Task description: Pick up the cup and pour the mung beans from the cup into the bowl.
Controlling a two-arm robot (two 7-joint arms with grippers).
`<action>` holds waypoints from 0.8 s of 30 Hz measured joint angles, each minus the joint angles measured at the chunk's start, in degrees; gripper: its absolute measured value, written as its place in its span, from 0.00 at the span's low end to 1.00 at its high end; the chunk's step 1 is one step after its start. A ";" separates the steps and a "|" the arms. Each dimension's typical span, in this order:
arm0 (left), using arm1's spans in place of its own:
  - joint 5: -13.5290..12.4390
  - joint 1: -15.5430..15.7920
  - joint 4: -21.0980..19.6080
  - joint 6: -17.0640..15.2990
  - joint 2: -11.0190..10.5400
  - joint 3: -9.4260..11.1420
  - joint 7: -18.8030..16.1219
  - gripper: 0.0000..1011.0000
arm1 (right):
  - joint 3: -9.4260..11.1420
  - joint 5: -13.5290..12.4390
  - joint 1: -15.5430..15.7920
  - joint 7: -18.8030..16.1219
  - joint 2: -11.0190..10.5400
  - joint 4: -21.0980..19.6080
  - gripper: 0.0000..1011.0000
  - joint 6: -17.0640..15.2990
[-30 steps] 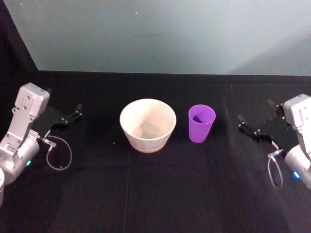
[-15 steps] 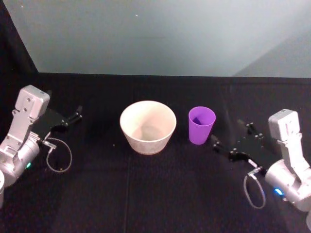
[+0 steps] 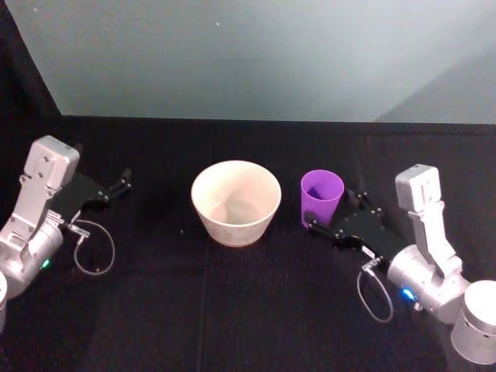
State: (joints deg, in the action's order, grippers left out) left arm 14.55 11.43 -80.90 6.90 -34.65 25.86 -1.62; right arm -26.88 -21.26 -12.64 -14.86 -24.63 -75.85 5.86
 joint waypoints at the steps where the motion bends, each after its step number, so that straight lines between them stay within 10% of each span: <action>1: 0.00 0.00 0.00 0.00 0.00 -0.01 0.00 0.99 | 0.01 0.00 -0.22 -0.13 0.35 0.34 0.99 -0.03; 24: 0.00 0.00 0.00 0.00 0.00 0.00 0.00 0.99 | 1.73 2.04 -4.36 -1.49 6.53 7.41 0.99 0.71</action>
State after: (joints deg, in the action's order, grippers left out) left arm 14.55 11.43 -80.90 6.91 -34.64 25.86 -1.62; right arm -25.16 -19.22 -17.00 -16.35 -18.10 -68.44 6.56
